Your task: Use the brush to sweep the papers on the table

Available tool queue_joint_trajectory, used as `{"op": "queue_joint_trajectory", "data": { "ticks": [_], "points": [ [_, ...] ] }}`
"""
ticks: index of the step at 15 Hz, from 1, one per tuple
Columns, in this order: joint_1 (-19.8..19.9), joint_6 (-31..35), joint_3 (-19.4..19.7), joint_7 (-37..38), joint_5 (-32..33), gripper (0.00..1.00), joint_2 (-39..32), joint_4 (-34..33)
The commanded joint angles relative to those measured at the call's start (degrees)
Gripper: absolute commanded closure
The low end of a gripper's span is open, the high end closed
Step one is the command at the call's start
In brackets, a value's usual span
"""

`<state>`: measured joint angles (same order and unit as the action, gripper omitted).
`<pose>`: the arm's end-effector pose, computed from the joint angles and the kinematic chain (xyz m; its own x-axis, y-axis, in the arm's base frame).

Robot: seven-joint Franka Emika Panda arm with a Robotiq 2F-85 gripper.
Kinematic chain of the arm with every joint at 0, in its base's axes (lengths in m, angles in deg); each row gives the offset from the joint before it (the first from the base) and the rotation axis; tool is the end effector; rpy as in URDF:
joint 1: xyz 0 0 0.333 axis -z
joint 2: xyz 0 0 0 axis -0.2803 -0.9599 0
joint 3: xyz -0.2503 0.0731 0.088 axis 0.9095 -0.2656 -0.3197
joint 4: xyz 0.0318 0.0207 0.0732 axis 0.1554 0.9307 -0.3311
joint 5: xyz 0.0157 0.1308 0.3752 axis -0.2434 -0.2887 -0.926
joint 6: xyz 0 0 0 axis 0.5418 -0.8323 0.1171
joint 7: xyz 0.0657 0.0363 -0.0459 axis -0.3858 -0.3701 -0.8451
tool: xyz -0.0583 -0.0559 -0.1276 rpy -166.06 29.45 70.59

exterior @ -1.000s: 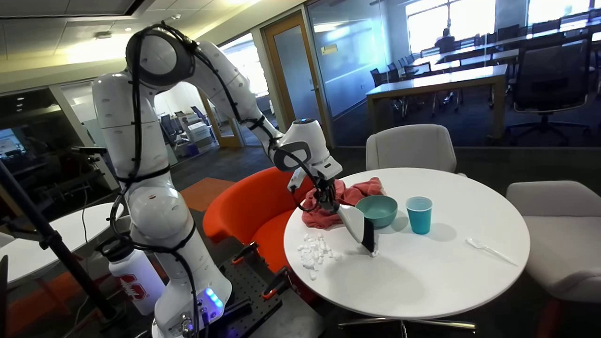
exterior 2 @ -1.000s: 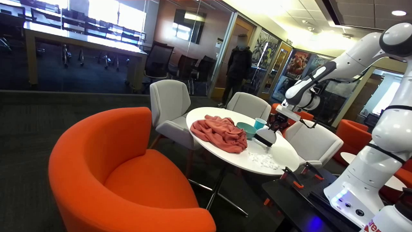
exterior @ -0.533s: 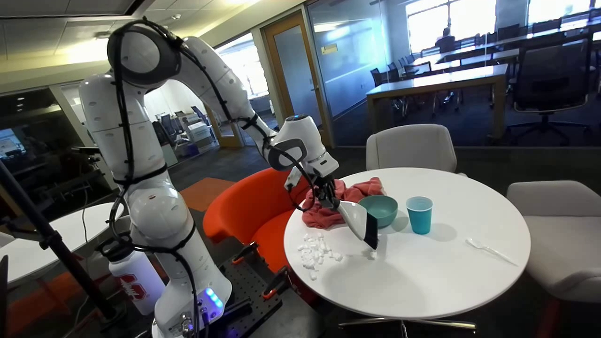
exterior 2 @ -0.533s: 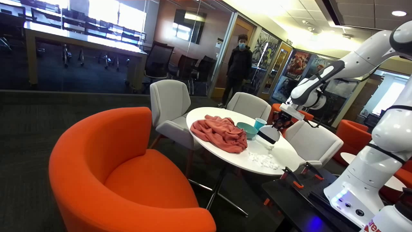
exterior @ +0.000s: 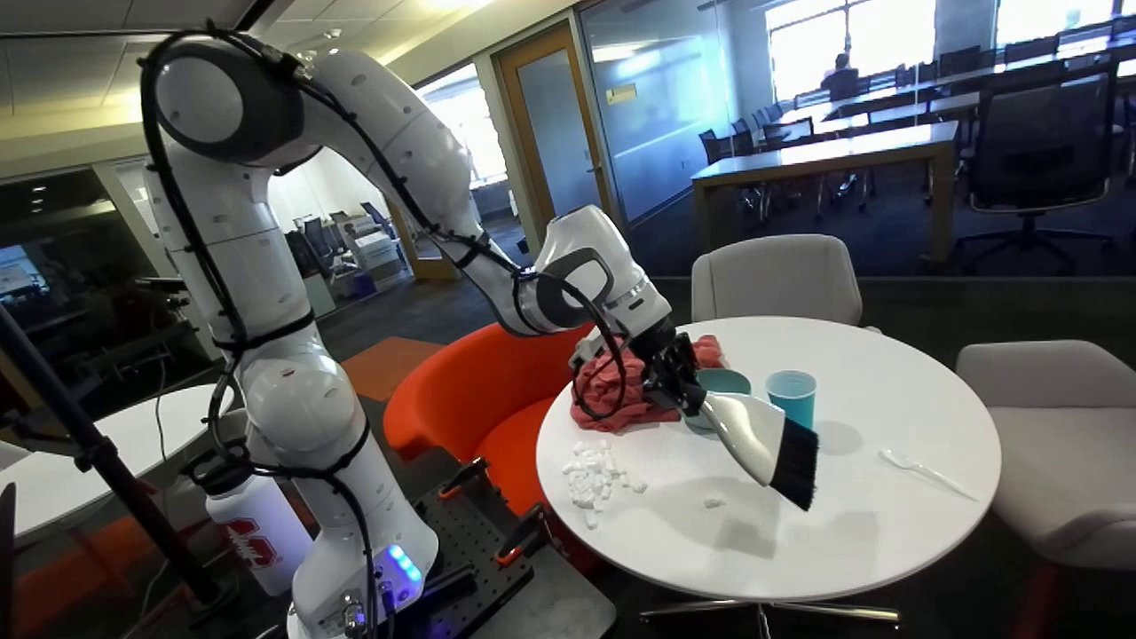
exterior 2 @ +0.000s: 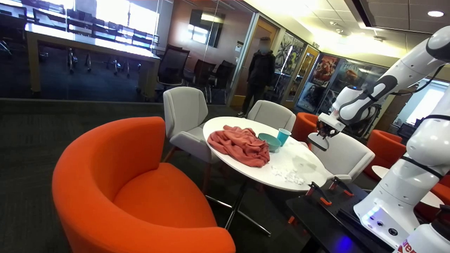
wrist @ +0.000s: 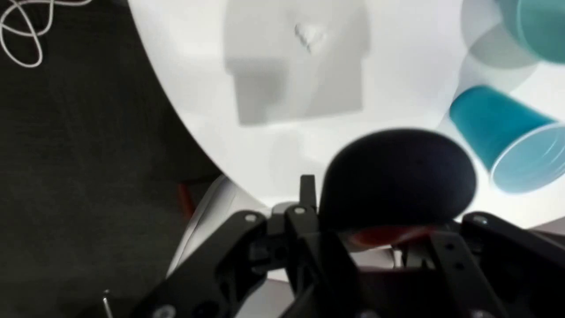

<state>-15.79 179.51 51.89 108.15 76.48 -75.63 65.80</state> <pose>0.4251 -0.2339 0.1817 0.2682 -0.8970 0.3513 -0.9390 -0.3248 -0.1126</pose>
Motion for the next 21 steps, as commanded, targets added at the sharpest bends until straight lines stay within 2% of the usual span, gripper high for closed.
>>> {"op": "queue_joint_trajectory", "data": {
  "ticks": [1,2,4,8,15,19,20,21],
  "points": [
    [-3.31,-1.28,6.05,15.39,13.55,0.87,-5.54,-7.03],
    [-4.33,-1.61,7.02,19.58,17.12,0.87,-6.85,-8.08],
    [-5.92,-1.15,6.52,26.02,20.82,0.87,-11.50,-9.46],
    [-9.13,0.01,3.95,32.91,20.88,0.87,-21.66,-11.90],
    [-12.82,-1.62,0.50,39.49,19.14,0.87,-35.73,-17.86],
    [-13.33,-2.48,-1.08,38.65,18.55,0.87,-40.53,-20.85],
    [-13.09,-2.50,-1.79,38.13,18.41,0.51,-41.28,-21.46],
    [-12.93,-2.17,-2.32,37.70,18.55,0.36,-41.60,-21.69]
  ]
}}
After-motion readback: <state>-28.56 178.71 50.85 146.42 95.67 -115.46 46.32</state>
